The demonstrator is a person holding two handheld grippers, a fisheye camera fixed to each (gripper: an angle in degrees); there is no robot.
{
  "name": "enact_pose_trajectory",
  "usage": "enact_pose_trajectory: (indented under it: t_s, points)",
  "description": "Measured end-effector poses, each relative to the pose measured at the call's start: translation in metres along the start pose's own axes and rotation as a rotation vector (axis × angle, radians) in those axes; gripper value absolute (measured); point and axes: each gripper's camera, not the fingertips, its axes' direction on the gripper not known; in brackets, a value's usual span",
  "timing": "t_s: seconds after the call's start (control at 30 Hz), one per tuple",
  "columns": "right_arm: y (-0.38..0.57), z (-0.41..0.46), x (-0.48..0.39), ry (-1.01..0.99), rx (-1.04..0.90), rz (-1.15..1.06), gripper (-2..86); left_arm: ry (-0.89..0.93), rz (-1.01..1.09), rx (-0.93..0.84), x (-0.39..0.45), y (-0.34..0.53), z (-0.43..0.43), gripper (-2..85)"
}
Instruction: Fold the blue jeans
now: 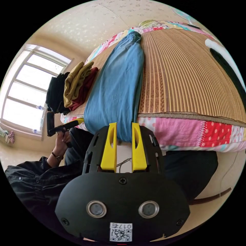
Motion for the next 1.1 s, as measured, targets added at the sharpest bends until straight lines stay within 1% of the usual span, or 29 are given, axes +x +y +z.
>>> enact_pose_trajectory:
  t_s: [0.03,0.07,0.1,0.13,0.2,0.27,0.33,0.4,0.47,0.53,0.57,0.63,0.7,0.83,0.9,0.97,1.1]
  points:
    - [-0.004,0.010,-0.006,0.015,-0.030,-0.014,5.1,-0.037,0.024,-0.040,0.004,-0.005,0.015,8.1]
    - [-0.005,0.022,-0.011,0.055,-0.066,-0.014,3.9,-0.072,0.033,-0.036,0.006,-0.003,0.017,7.1]
    - [-0.004,0.026,-0.014,0.078,-0.074,-0.012,3.5,-0.137,0.054,-0.015,0.013,0.003,0.018,3.1]
    - [0.002,0.027,-0.020,0.098,-0.055,-0.014,2.9,-0.118,0.098,-0.031,0.020,0.011,0.022,0.8]
    - [0.011,0.025,-0.028,0.125,-0.048,-0.031,2.3,-0.062,0.097,-0.076,0.022,0.026,0.033,0.0]
    - [0.023,0.031,-0.033,0.167,-0.126,-0.044,2.0,-0.047,0.090,-0.101,0.024,0.045,0.043,-0.2]
    - [0.033,0.037,-0.030,0.201,-0.194,-0.044,1.9,-0.059,0.067,-0.176,0.020,0.069,0.062,0.4]
    - [0.044,0.030,-0.027,0.202,-0.205,-0.038,2.0,-0.045,0.029,-0.202,0.013,0.084,0.069,2.0]
    - [0.052,-0.003,-0.020,0.088,-0.086,-0.030,3.0,-0.009,0.001,-0.174,0.005,0.093,0.063,5.0]
    - [0.052,-0.026,-0.008,-0.007,0.001,-0.014,5.0,0.086,-0.007,-0.033,-0.006,0.098,0.036,6.9]
    - [0.048,-0.036,0.000,-0.053,0.033,-0.005,6.5,0.108,-0.010,0.000,-0.009,0.097,0.030,7.2]
    - [0.041,-0.045,0.010,-0.090,0.060,-0.007,8.1,0.183,-0.011,0.097,-0.023,0.086,0.013,8.3]
    - [0.034,-0.051,0.014,-0.091,0.091,-0.038,8.8,0.220,-0.002,0.127,-0.031,0.074,0.011,9.2]
    - [0.028,-0.043,0.023,-0.109,0.104,-0.096,9.7,0.223,0.038,0.109,-0.041,0.056,0.027,10.1]
    - [0.029,-0.037,0.031,-0.168,0.080,-0.109,10.2,0.231,0.053,0.066,-0.045,0.054,0.041,10.3]
    - [0.032,-0.043,0.045,-0.297,0.079,-0.110,11.2,0.275,0.051,0.058,-0.054,0.055,0.045,10.0]
    - [0.032,-0.048,0.056,-0.379,0.054,-0.138,11.3,0.382,0.043,0.007,-0.068,0.048,0.056,8.5]
